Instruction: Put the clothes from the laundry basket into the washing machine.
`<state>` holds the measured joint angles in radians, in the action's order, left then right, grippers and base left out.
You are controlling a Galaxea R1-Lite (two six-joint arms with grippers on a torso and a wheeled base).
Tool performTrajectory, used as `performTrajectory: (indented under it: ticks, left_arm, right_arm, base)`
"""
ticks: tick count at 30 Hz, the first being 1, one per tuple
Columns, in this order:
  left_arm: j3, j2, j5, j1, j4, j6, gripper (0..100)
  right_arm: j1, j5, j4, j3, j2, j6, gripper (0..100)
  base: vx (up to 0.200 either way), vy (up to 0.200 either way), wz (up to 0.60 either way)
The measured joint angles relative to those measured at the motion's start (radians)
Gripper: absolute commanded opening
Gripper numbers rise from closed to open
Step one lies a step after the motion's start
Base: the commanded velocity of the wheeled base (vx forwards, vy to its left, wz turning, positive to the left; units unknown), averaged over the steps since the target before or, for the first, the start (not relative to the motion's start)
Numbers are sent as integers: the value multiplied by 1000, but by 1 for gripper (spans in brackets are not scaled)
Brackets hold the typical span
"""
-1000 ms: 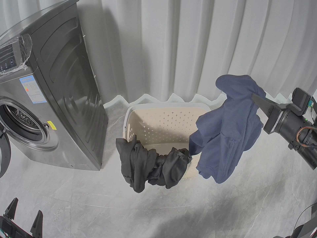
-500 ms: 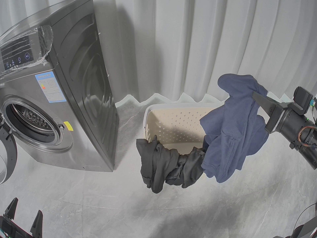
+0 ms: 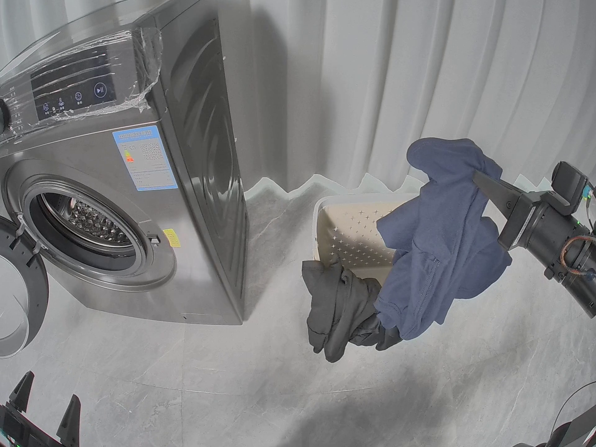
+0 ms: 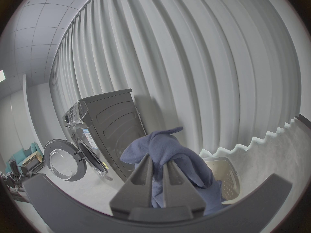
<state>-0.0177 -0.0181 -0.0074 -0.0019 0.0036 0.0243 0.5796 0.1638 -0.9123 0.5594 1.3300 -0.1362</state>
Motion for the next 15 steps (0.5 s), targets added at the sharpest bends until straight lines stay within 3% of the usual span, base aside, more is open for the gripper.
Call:
performTrajectory:
  ticks: [12,15]
  left_arm:
    - [0,0,0,0,0,0,100]
    - [0,0,0,1,0,0,100]
  right_arm:
    - [0,0,0,2,0,0,0]
    - [0,0,0,2,0,0,0]
  base:
    - [-200,0,0]
    - [0,0,0]
